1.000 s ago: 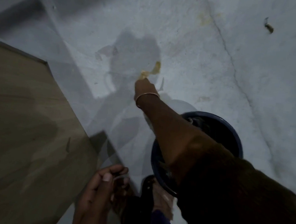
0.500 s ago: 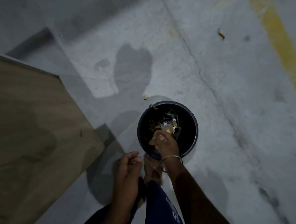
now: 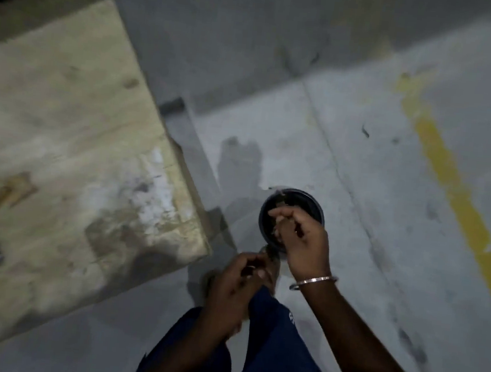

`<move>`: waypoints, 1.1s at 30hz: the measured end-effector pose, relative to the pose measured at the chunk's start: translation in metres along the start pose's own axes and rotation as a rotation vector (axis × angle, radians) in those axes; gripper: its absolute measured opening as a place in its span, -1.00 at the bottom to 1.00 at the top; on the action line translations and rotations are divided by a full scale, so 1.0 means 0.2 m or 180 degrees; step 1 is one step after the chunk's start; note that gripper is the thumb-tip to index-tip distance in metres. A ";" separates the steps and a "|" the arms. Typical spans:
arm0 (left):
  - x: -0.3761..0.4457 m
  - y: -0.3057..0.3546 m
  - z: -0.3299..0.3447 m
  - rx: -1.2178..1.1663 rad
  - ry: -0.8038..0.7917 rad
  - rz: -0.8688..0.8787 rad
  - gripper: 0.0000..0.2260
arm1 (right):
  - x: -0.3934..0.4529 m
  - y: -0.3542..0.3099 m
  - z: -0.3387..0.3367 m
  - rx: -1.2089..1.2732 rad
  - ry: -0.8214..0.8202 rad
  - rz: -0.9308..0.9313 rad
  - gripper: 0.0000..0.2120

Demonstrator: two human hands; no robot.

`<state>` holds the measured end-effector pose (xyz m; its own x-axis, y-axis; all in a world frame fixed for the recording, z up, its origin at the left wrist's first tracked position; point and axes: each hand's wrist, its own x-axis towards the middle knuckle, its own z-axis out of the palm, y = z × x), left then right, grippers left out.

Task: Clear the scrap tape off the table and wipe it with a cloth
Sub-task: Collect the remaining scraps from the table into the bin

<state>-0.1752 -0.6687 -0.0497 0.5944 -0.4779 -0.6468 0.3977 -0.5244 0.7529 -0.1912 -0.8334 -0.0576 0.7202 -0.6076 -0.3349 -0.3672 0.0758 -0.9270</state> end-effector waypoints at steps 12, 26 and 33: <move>-0.85 -0.28 -0.84 -0.0248 0.0881 0.0584 -0.84 | -0.72 -0.44 0.86 -0.0595 -0.1583 -0.0645 -0.82; -1.57 -1.02 -1.89 -0.0945 0.2093 0.0177 -0.86 | -1.30 -0.45 1.77 -0.1035 -0.2116 -0.0071 -0.74; -1.40 -0.96 -2.22 -0.1352 0.2141 -0.0056 -0.87 | -1.12 -0.45 1.95 0.0280 -0.1358 0.1737 -0.88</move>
<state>-0.1082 -0.1203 0.0409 0.8262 0.1272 -0.5488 0.5629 -0.1496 0.8129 -0.0898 -0.3960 0.0343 0.6210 -0.1023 -0.7771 -0.7064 0.3565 -0.6115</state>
